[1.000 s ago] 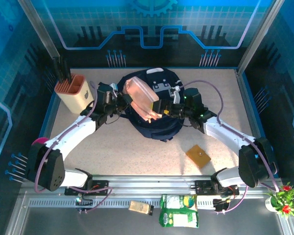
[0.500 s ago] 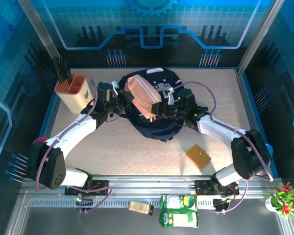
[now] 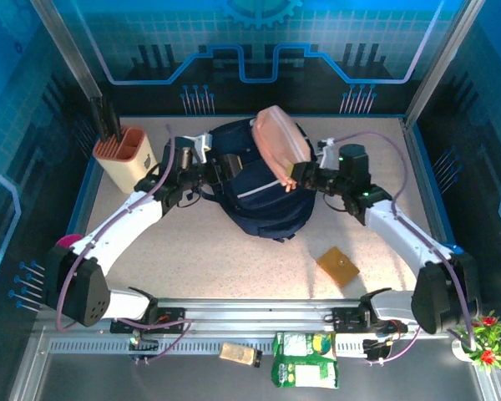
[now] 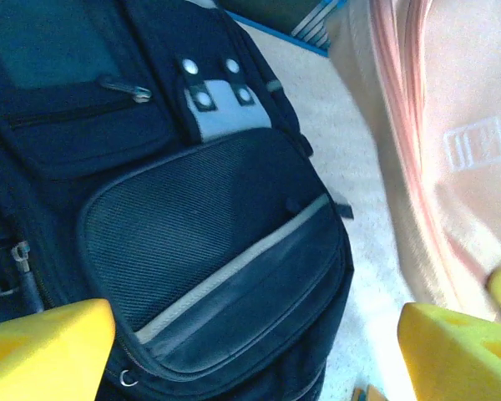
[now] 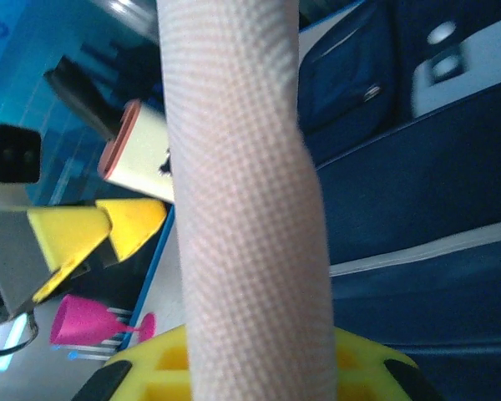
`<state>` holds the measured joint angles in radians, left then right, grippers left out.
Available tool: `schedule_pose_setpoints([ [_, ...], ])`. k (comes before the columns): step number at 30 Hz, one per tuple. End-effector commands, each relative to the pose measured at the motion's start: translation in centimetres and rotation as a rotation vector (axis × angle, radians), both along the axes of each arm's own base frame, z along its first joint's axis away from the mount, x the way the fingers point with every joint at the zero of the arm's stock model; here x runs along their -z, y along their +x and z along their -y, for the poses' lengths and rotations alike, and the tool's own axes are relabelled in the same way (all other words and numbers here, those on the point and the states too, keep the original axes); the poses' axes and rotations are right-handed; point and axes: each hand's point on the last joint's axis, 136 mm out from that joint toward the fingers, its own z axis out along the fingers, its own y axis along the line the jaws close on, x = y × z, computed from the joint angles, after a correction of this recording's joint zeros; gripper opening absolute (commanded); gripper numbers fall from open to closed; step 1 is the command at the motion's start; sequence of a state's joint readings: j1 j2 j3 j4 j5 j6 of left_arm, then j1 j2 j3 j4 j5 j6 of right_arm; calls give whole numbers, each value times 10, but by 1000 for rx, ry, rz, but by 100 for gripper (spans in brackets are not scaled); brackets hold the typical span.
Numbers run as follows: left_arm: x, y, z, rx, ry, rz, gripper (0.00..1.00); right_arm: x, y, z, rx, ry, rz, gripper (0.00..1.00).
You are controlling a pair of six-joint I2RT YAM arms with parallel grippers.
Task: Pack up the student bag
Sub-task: Pass the pencil pouch, then open the student bag at the top-center of the table.
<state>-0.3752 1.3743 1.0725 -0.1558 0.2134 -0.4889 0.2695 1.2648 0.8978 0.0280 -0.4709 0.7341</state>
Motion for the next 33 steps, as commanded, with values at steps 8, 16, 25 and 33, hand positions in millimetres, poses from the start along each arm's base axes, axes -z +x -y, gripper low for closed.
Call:
schedule_pose_setpoints([
  [8, 52, -21, 82, 472, 494, 89, 86, 26, -30, 96, 220, -115, -98, 11],
  [16, 90, -17, 118, 670, 696, 67, 72, 48, -53, 133, 319, -79, -210, 11],
  [25, 122, -3, 135, 712, 884, 42, 64, 54, -57, 139, 336, -61, -236, 11],
  [33, 139, 10, 134, 681, 980, 16, 60, 55, -57, 139, 340, -55, -243, 11],
])
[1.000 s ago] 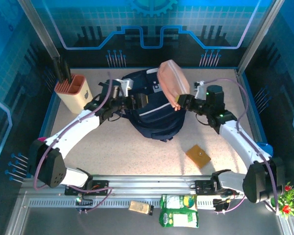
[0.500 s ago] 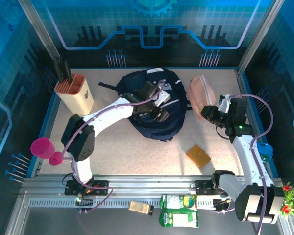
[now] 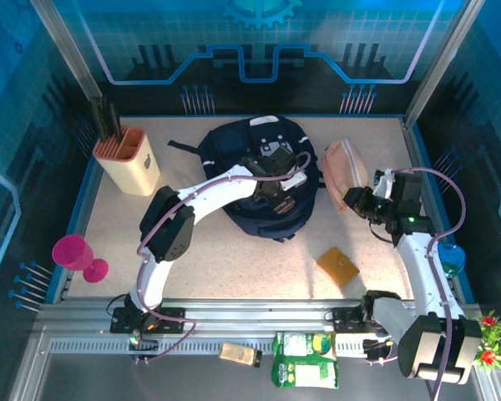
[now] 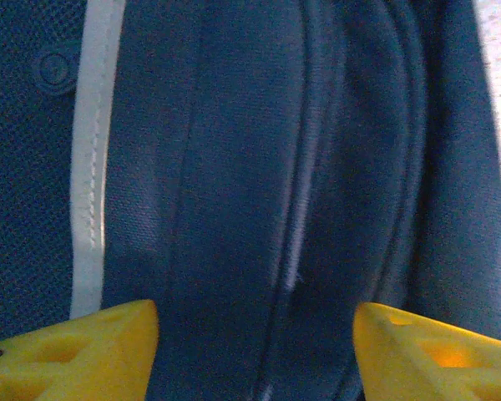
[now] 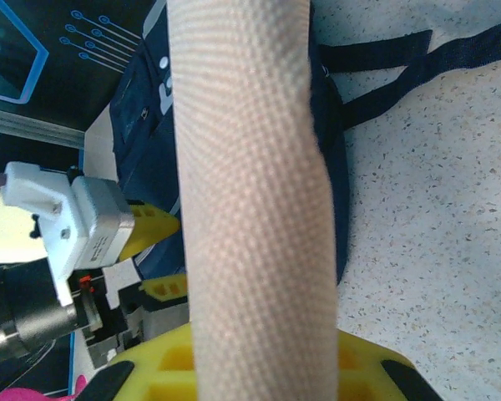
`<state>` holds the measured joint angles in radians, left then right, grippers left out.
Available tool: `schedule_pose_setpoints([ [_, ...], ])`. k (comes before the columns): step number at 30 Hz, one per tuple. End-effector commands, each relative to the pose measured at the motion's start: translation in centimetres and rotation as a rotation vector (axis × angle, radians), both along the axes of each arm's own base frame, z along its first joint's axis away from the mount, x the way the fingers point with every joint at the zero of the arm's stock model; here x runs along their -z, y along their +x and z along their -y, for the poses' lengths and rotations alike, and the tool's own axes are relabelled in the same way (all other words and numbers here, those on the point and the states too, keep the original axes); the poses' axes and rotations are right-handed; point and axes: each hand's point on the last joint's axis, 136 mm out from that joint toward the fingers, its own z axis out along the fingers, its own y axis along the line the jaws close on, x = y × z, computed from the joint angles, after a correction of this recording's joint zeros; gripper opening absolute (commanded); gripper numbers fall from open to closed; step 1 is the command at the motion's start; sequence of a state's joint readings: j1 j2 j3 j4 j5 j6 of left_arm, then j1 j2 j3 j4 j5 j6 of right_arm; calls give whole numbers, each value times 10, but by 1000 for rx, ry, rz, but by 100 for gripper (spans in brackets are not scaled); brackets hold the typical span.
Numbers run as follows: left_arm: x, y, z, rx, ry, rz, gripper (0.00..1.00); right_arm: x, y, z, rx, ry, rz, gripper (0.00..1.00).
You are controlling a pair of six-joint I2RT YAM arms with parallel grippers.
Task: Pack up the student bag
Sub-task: Open the student bag at the top-center of the table.
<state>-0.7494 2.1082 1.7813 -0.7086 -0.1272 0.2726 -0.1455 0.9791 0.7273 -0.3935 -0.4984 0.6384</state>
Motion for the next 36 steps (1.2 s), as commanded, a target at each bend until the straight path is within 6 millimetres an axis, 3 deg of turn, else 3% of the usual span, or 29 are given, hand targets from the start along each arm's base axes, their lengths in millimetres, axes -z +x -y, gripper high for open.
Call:
schedule_pose_setpoints([
  [1, 3, 9, -10, -26, 92, 35, 57, -4, -2, 1, -4, 13, 12, 11],
  [9, -27, 24, -8, -104, -2, 42, 29, -4, -2, -1, -6, 26, 10, 11],
  [17, -51, 25, -8, -82, -146, -62, 19, -4, -4, -3, -14, 35, 9, 11],
  [23, -57, 34, -16, -94, -146, -38, 0, -5, -8, -3, -13, 33, -2, 11],
  [25, -64, 37, -16, -96, -158, -24, 0, -5, -11, -3, -12, 29, -14, 11],
  [28, -86, 43, -15, -106, -192, 42, 0, -3, -17, -2, -9, 21, -44, 11],
  [32, -130, 72, -29, -249, -272, 253, 0, 10, -26, -1, -10, 10, -121, 12],
  [36, -166, 82, -34, -298, -377, 379, 0, 10, -26, -15, -72, 91, -140, 12],
])
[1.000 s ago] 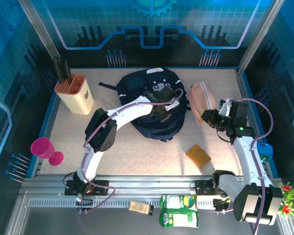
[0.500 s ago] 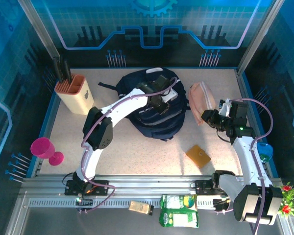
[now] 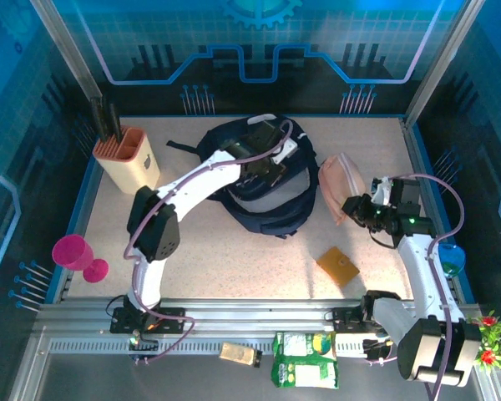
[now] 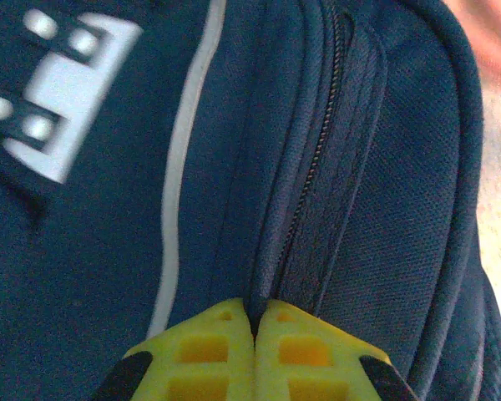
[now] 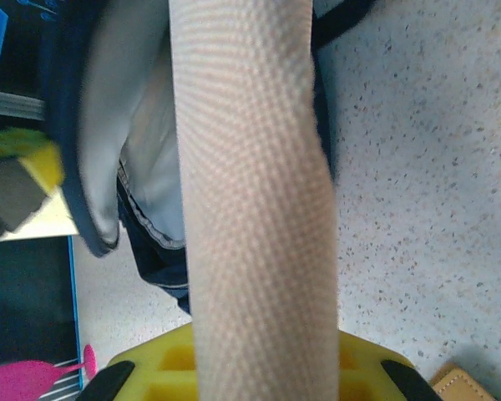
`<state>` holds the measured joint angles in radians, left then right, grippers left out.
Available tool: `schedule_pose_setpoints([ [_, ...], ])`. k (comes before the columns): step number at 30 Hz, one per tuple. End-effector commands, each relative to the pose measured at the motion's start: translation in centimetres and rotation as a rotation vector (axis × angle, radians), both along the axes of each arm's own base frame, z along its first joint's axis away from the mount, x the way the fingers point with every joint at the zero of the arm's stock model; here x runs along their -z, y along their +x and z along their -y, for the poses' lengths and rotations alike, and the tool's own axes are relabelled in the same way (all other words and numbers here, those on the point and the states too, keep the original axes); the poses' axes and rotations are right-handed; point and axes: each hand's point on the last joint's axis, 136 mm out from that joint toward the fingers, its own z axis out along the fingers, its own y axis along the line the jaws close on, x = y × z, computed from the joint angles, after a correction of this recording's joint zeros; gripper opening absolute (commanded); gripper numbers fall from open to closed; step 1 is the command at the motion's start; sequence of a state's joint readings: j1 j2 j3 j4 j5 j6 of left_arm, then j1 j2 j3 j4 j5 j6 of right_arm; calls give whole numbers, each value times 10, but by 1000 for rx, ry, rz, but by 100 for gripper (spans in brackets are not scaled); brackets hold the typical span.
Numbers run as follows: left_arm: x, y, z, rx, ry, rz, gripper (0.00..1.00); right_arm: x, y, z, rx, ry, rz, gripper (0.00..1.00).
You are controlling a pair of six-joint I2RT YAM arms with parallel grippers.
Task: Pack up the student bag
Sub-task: Open the student bag at the top-center of the table, then place the pencil pouch in the student bag.
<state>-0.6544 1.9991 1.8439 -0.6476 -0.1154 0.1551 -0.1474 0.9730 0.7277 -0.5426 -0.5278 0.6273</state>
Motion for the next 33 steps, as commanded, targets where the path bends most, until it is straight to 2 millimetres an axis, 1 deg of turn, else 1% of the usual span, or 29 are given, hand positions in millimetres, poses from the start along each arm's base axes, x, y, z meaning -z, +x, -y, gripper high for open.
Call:
schedule_pose_setpoints([
  [1, -85, 34, -10, -121, -177, 259, 0, -11, -1, -13, -64, 88, -6, 12],
  [5, -100, 27, 0, -66, -234, 265, 0, -23, 1, -38, -163, 172, 3, 13],
  [9, -109, 22, 4, -35, -259, 266, 0, -24, 9, -66, -233, 226, -27, 13],
  [12, -115, 18, 6, -16, -275, 270, 0, -24, 20, -89, -272, 260, -44, 13],
  [16, -119, 14, 7, -2, -289, 272, 0, -19, 44, -113, -280, 282, -67, 13],
  [17, -120, 13, 7, 0, -289, 273, 0, -13, 51, -119, -276, 298, -84, 13],
  [19, -121, 12, 6, 2, -290, 275, 0, -16, 69, -131, -270, 324, -77, 13],
  [23, -125, 9, 4, 1, -292, 281, 0, -5, 98, -151, -250, 333, -103, 12],
  [28, -131, 4, 3, 4, -309, 283, 0, 10, 129, -170, -209, 358, -124, 12],
  [33, -134, 2, 3, -1, -329, 278, 0, 21, 156, -186, -181, 367, -92, 12],
])
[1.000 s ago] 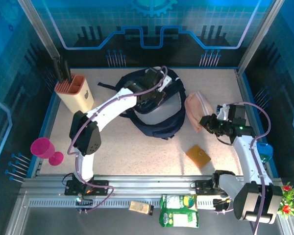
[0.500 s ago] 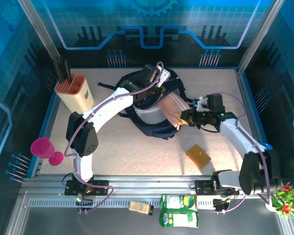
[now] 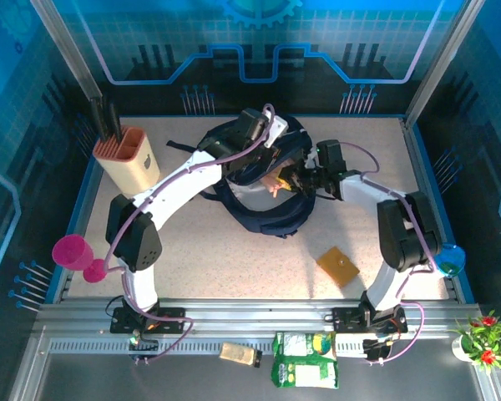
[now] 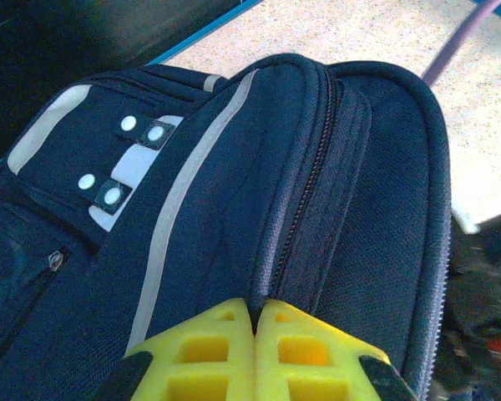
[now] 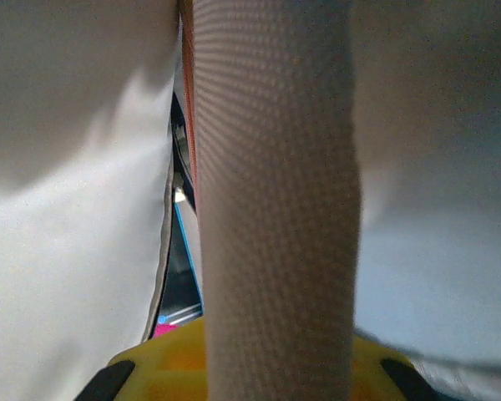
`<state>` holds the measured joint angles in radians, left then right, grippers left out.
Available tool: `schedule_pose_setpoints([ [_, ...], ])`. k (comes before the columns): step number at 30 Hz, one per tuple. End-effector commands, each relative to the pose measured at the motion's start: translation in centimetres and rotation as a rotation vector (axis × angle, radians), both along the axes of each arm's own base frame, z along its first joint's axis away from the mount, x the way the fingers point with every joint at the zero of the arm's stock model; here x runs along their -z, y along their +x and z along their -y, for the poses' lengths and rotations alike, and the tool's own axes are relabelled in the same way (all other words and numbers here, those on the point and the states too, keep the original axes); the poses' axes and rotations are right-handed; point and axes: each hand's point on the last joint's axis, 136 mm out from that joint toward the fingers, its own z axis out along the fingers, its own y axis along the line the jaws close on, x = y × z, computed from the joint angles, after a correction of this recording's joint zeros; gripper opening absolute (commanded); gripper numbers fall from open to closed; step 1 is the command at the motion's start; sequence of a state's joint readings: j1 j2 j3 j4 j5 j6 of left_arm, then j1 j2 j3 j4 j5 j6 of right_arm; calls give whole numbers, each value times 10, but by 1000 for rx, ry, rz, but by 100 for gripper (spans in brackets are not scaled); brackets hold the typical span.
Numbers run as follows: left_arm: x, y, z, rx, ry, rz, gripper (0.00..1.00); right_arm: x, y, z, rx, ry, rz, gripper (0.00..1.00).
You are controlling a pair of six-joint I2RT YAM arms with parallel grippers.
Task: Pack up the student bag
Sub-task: Place the pencil pouch in the student bag.
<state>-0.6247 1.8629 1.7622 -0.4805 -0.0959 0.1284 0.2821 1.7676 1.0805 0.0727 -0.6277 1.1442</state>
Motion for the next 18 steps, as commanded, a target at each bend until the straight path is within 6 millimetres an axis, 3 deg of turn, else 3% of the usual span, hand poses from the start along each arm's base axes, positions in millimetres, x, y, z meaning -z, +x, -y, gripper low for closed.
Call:
schedule_pose_setpoints([
  [1, -68, -8, 12, 34, -167, 122, 0, -8, 30, -13, 58, 30, 75, 12],
  [13, -70, -7, 10, 15, -183, 115, 0, 16, 86, -22, 182, 20, 124, 12],
  [18, -68, -5, 9, 4, -180, 116, 0, 11, 84, -20, 162, -13, 138, 26],
])
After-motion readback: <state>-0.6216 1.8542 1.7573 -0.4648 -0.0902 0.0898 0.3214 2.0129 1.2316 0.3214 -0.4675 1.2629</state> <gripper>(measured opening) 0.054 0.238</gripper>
